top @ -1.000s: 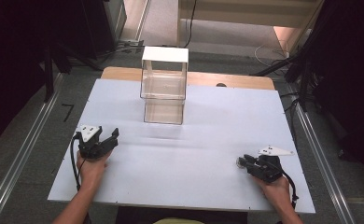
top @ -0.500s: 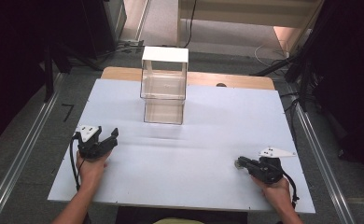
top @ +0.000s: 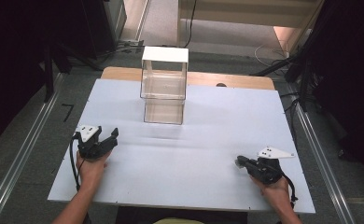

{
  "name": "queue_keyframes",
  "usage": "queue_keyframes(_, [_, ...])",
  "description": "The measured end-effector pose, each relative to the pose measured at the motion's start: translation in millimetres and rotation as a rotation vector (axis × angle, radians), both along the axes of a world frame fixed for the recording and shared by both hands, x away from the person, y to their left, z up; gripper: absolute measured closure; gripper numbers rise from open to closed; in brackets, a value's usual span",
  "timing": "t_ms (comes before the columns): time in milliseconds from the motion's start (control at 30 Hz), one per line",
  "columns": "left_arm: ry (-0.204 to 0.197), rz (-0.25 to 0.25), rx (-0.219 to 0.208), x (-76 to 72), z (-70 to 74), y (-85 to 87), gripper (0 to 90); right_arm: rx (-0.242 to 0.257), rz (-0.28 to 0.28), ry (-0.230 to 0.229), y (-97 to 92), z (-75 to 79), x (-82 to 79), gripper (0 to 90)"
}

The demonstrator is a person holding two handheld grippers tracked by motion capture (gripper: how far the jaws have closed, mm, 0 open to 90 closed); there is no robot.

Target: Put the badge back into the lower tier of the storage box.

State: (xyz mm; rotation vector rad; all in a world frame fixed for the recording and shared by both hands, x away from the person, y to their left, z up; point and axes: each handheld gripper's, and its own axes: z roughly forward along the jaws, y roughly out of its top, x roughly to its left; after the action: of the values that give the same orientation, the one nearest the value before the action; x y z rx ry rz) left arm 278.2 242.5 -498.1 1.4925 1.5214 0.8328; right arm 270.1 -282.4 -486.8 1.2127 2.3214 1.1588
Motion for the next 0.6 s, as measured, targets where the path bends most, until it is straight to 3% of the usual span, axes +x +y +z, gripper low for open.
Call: queue_keyframes(600, [0.003,-0.002,-0.001,0.0,-0.2,-0.3,34.6,0.041,0.026,-0.010,16.9,9.0,7.0,85.9])
